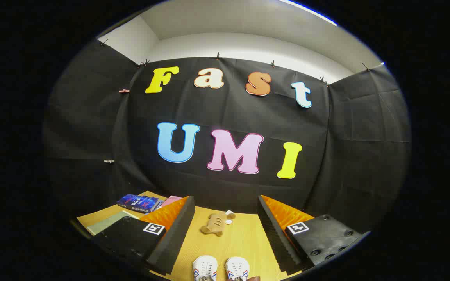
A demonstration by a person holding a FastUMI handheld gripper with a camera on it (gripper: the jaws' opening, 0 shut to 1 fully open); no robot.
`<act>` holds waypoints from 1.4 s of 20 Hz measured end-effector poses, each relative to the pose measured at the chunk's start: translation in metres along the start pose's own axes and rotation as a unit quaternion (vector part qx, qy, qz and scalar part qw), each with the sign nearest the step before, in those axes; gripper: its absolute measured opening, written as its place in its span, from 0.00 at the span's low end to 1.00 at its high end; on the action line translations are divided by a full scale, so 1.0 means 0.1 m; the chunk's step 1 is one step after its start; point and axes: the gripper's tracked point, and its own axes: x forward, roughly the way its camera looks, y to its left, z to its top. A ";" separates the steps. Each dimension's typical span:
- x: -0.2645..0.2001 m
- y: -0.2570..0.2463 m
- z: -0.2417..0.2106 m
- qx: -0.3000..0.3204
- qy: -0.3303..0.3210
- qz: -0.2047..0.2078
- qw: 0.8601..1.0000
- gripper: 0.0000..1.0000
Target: Open the storage box then place both shoes into the box .Put the left shoe in first, then the right shoe, with the right side of both shoes facing outward in a uniform manner.
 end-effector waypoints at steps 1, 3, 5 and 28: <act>0.00 -0.03 -0.01 -0.005 0.001 -0.007 1.000 0.97; 0.01 -0.10 -0.06 -0.009 0.006 -0.025 1.000 0.97; 0.02 -0.12 -0.14 -0.006 0.019 -0.038 0.999 0.97; 0.17 0.60 -0.35 0.141 0.092 0.125 0.978 0.97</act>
